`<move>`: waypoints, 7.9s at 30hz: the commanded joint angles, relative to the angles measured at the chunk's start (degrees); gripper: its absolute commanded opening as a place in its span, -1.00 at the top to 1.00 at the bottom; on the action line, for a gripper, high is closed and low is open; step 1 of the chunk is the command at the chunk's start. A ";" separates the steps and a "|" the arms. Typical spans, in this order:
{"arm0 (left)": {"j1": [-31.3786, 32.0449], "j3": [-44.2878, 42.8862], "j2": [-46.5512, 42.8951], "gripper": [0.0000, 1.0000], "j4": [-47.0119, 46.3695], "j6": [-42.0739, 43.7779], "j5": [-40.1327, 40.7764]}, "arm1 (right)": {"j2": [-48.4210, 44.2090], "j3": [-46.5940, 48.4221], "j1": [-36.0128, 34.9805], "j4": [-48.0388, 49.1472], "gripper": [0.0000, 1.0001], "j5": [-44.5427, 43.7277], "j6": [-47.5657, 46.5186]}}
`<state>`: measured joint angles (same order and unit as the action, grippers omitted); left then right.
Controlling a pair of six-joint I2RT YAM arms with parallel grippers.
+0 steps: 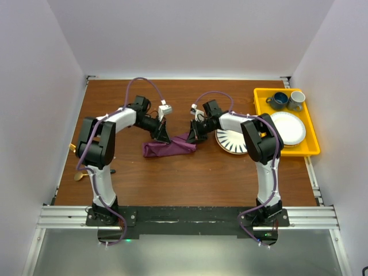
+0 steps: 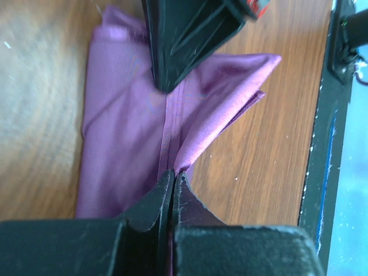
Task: Fold the napkin into a case and place the utensils inside
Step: Fold the 2/3-rectangle-folded napkin at the center of the board, then move the smaller rectangle folded napkin to the center of the board, then pick up the top corner of the smaller rectangle folded napkin from the center of the board.
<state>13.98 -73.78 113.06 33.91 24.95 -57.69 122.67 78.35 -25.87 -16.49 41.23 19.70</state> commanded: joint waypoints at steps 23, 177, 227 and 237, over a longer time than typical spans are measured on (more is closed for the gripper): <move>-4.49 -0.84 11.31 1.00 -0.25 3.08 2.67 | -3.13 10.59 -0.41 -11.10 0.47 -4.32 -4.14; 25.92 36.17 -16.12 0.13 -67.93 -12.03 29.92 | -1.21 4.80 -2.96 -30.62 1.00 12.55 -56.62; 25.66 34.84 -19.28 0.20 -60.28 -15.19 33.96 | -5.16 3.31 -1.20 -28.51 1.00 12.29 -54.51; 25.84 31.94 -15.94 0.45 -60.37 -13.18 32.38 | -5.43 3.13 -1.29 -28.86 1.00 13.35 -55.56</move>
<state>39.88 -39.33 96.23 -23.55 10.09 -23.90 120.68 81.82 -27.16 -45.91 52.25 -34.72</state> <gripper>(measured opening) 0.371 0.034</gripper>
